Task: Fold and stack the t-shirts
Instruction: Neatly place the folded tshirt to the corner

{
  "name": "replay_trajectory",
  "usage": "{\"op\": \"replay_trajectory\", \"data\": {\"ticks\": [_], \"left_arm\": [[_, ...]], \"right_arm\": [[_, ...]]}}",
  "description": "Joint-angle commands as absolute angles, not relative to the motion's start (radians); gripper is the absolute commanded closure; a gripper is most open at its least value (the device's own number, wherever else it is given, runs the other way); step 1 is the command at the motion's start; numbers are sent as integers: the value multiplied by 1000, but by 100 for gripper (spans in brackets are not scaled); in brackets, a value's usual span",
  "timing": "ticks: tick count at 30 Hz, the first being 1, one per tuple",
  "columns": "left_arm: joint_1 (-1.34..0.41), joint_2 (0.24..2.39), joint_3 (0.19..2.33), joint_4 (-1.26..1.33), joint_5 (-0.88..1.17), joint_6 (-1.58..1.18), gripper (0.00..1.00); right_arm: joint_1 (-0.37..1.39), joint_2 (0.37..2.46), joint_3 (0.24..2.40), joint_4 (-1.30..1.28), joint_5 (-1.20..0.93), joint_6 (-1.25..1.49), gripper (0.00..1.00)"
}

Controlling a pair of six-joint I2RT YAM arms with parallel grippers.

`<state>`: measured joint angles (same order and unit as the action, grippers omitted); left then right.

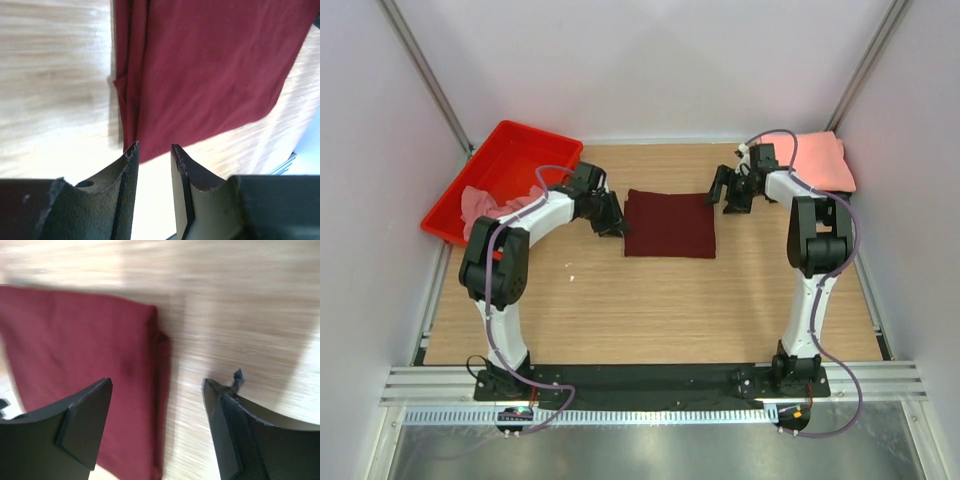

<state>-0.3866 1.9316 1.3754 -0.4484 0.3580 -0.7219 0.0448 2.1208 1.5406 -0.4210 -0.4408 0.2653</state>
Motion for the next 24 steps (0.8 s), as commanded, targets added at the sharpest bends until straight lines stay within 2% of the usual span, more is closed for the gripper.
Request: {"op": "replay_trajectory", "data": {"ticks": [1, 8, 14, 22, 24], "left_arm": [[-388, 1821, 1382, -480, 364, -710, 67], [-388, 1727, 1436, -604, 315, -663, 66], [-387, 1690, 1517, -686, 302, -641, 66], [-385, 1667, 1532, -712, 291, -627, 66], [-387, 1666, 1529, -716, 287, -626, 66]], "right_arm": [[112, 2134, 1576, -469, -355, 198, 19], [155, 2114, 1493, -436, -262, 176, 20], [187, 2115, 1479, -477, -137, 153, 25], [192, 2146, 1460, -460, -175, 158, 34], [192, 2145, 1450, -453, -176, 163, 40]]}}
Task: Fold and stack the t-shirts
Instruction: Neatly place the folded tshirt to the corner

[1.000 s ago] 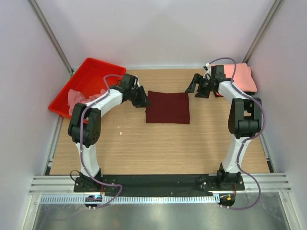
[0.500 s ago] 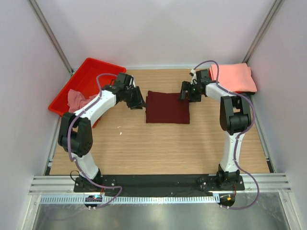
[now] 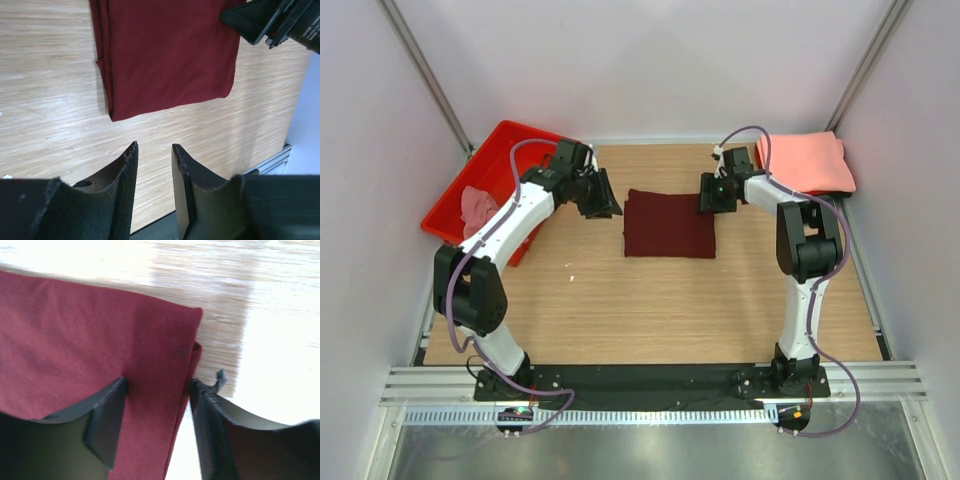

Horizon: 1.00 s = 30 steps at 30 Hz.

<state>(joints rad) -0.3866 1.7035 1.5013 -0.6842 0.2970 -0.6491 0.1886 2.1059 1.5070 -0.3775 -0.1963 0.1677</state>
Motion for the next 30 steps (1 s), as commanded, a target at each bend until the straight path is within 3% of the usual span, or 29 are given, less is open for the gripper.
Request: {"op": "replay_trajectory", "data": {"ticks": [1, 4, 5, 7, 8, 11, 17, 23, 30], "left_arm": [[-387, 1666, 1526, -718, 287, -624, 66], [-387, 1666, 1517, -718, 291, -626, 66], [-387, 1667, 1513, -718, 299, -627, 66], [-387, 1666, 1509, -716, 307, -632, 67], [-385, 1664, 1509, -715, 316, -634, 66], [-385, 1657, 1516, -719, 322, -631, 66], [-387, 1678, 1519, -750, 261, -607, 66], [-385, 1694, 1440, -681, 330, -669, 67], [-385, 1690, 1503, -726, 356, -647, 66]], "right_arm": [[192, 2141, 1442, -445, -182, 163, 42], [189, 2120, 1421, -419, -209, 169, 55], [187, 2115, 1419, -413, -237, 170, 64], [189, 2109, 1416, -394, -265, 181, 73], [186, 2105, 1416, -388, -278, 184, 84], [189, 2045, 1396, -353, -307, 198, 99], [187, 1942, 1440, -414, -238, 150, 99], [189, 1908, 1552, -554, -118, 74, 99], [176, 1904, 1635, -646, 47, -35, 99]]}}
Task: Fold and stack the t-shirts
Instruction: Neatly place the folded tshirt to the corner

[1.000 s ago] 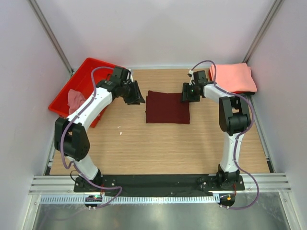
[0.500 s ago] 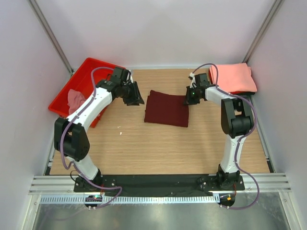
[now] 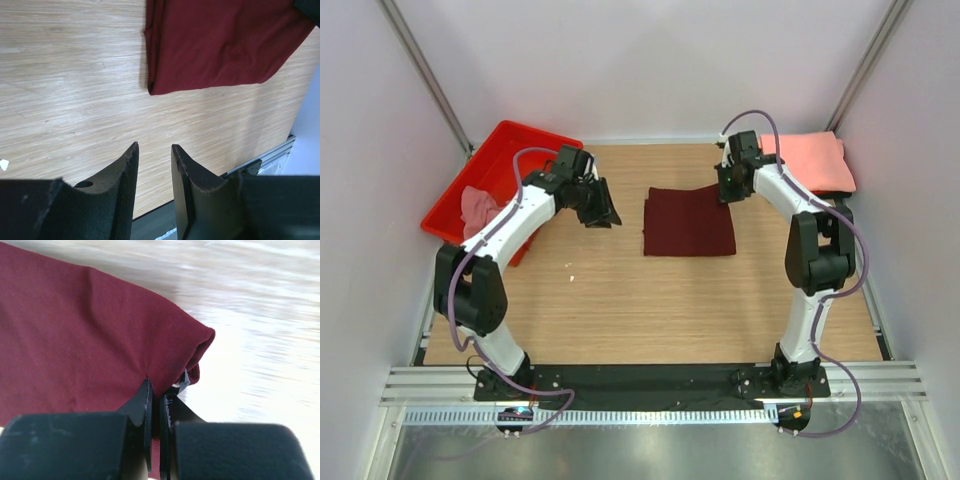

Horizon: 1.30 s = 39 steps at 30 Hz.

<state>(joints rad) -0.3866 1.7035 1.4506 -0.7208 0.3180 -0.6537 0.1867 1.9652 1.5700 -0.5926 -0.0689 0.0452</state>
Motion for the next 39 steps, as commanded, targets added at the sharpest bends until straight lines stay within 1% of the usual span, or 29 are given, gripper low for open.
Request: {"op": "replay_trajectory", "data": {"ticks": [1, 5, 9, 14, 16, 17, 20, 21, 23, 25, 26, 28, 29, 30, 32, 34, 39], "left_arm": [[-385, 1689, 1512, -730, 357, -640, 66], [-387, 1689, 1534, -750, 373, -626, 66], [-385, 1704, 1522, -735, 449, -623, 66], [-385, 1700, 1488, -715, 479, -623, 64], [-387, 1697, 1476, -700, 500, -630, 64], [-387, 1691, 1467, -698, 506, -630, 64], [-385, 1684, 1451, -690, 521, -630, 64], [-385, 1683, 1453, -690, 529, -630, 64], [-387, 1684, 1457, -687, 543, -634, 64], [-385, 1678, 1450, -672, 545, -644, 64], [-385, 1680, 1447, -672, 546, -643, 63], [-387, 1681, 1445, -673, 551, -644, 64], [-387, 1681, 1443, -670, 552, -646, 63], [-387, 1683, 1443, -670, 558, -646, 63], [-385, 1689, 1445, -667, 566, -647, 63], [-385, 1697, 1439, -661, 583, -652, 63], [-385, 1718, 1424, -632, 629, -672, 63]], "right_arm": [[163, 1904, 1647, -653, 58, -47, 99], [137, 1894, 1713, -687, 109, -97, 99], [104, 1884, 1784, -721, 133, -173, 99], [49, 1838, 1781, -666, 198, -262, 99], [28, 1848, 1814, -666, 231, -288, 99], [15, 1856, 1865, -672, 212, -296, 99], [-32, 1904, 1959, -718, 148, -333, 99], [-37, 1933, 2033, -753, 149, -345, 99], [-48, 1962, 2098, -776, 147, -383, 99], [-58, 2027, 2225, -836, 153, -411, 99], [-78, 2054, 2338, -886, 143, -414, 99], [-103, 2147, 2457, -934, 126, -423, 99], [-126, 2173, 2558, -951, 123, -426, 99], [-138, 2201, 2594, -959, 115, -431, 99], [-179, 2235, 2628, -928, 89, -434, 99], [-205, 2255, 2617, -833, 58, -440, 99], [-248, 2402, 2645, -665, 15, -445, 99]]}}
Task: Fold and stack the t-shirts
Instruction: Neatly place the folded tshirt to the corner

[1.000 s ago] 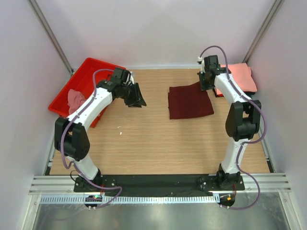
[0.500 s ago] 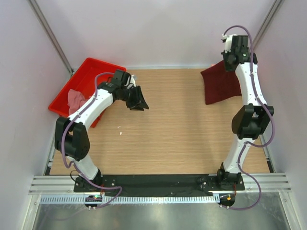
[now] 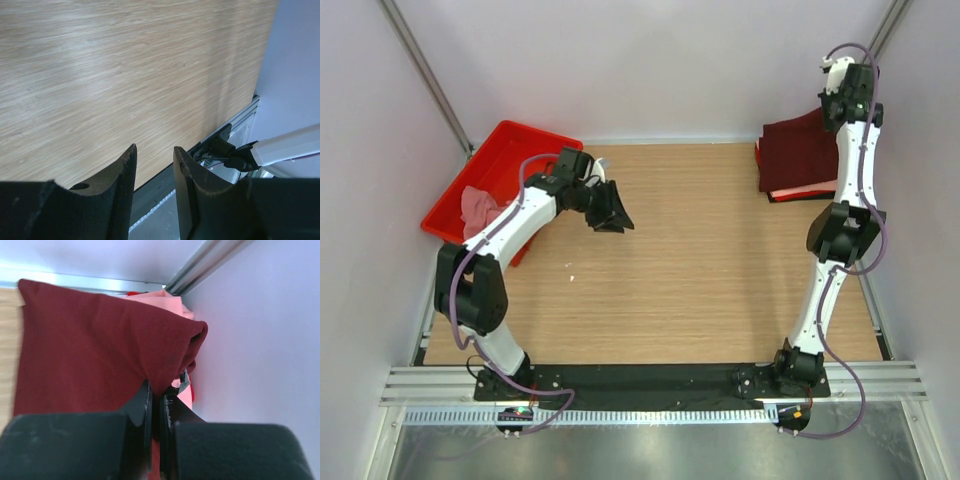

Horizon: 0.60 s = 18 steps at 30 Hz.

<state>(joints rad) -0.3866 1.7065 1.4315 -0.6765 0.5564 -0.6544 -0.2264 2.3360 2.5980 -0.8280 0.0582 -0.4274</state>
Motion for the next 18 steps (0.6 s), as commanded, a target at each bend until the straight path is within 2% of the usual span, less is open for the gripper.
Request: {"op": "replay_trajectory", "data": {"ticks": [1, 6, 12, 14, 15, 17, 18], "left_arm": [[-387, 1723, 1425, -632, 633, -672, 63], [-391, 1740, 1416, -627, 632, -672, 63], [-413, 1767, 1417, -626, 626, -669, 62], [-417, 1775, 1419, -624, 626, -672, 62], [-420, 1779, 1422, -620, 626, -673, 62], [-422, 1779, 1425, -617, 620, -675, 62], [-422, 1775, 1428, -617, 611, -675, 62]], "right_arm": [[-264, 2419, 2642, -632, 14, -442, 99], [-307, 2586, 2684, -422, -107, -381, 99], [-328, 2638, 2678, -287, -158, -328, 96], [-334, 2637, 2660, -266, -141, -304, 84], [-334, 2634, 2654, -267, -114, -299, 63], [-333, 2606, 2626, -275, -98, -281, 48], [-334, 2591, 2614, -278, -89, -270, 29]]}}
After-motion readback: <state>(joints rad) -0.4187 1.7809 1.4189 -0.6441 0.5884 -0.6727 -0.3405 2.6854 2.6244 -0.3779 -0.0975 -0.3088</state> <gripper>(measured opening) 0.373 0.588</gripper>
